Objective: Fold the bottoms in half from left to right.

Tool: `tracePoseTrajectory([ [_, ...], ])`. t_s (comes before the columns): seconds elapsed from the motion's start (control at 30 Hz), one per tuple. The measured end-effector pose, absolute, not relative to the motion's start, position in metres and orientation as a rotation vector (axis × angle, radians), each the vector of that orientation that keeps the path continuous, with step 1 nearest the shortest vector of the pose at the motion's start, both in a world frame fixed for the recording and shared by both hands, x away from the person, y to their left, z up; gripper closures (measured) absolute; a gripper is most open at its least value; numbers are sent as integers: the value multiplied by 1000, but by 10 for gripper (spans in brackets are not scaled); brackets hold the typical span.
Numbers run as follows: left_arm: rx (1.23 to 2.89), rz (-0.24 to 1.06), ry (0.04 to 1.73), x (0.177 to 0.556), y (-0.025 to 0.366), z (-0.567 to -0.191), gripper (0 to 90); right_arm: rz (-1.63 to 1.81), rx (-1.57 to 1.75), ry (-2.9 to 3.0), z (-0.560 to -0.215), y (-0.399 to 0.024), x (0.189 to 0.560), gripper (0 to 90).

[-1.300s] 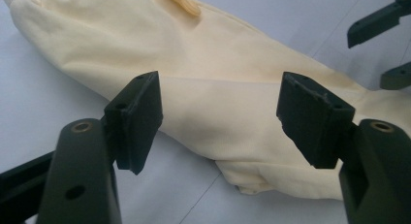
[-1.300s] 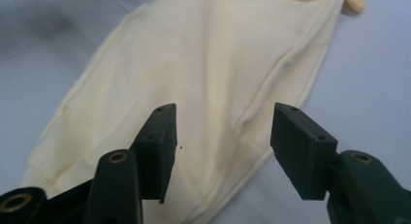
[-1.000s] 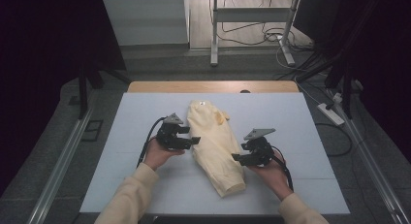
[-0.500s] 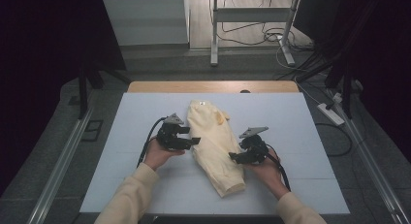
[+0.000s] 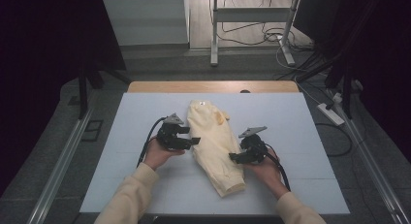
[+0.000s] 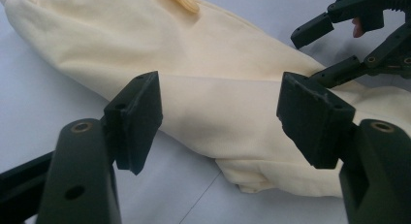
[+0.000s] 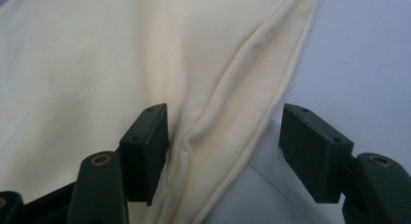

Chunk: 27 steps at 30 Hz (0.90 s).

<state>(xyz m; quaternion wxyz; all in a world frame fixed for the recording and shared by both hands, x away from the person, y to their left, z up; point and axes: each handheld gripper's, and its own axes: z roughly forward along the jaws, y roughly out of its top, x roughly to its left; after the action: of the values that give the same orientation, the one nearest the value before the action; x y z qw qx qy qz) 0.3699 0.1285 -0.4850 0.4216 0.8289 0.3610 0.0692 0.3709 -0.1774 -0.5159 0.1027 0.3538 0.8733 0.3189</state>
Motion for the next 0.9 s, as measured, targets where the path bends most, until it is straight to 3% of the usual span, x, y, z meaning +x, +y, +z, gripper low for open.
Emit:
tracePoseTrajectory([
  [0.33,2079,174,905,369,128,-485,322,955,1050,2609,-517,-179,372,431],
  [0.47,2081,174,907,369,128,-486,322,953,1050,2625,-516,-181,373,542],
  [0.67,2080,176,908,369,127,-486,322,964,1033,2667,-514,-181,371,784],
  [0.9,2076,175,912,369,128,-487,322,911,958,2684,-511,-178,365,845],
])
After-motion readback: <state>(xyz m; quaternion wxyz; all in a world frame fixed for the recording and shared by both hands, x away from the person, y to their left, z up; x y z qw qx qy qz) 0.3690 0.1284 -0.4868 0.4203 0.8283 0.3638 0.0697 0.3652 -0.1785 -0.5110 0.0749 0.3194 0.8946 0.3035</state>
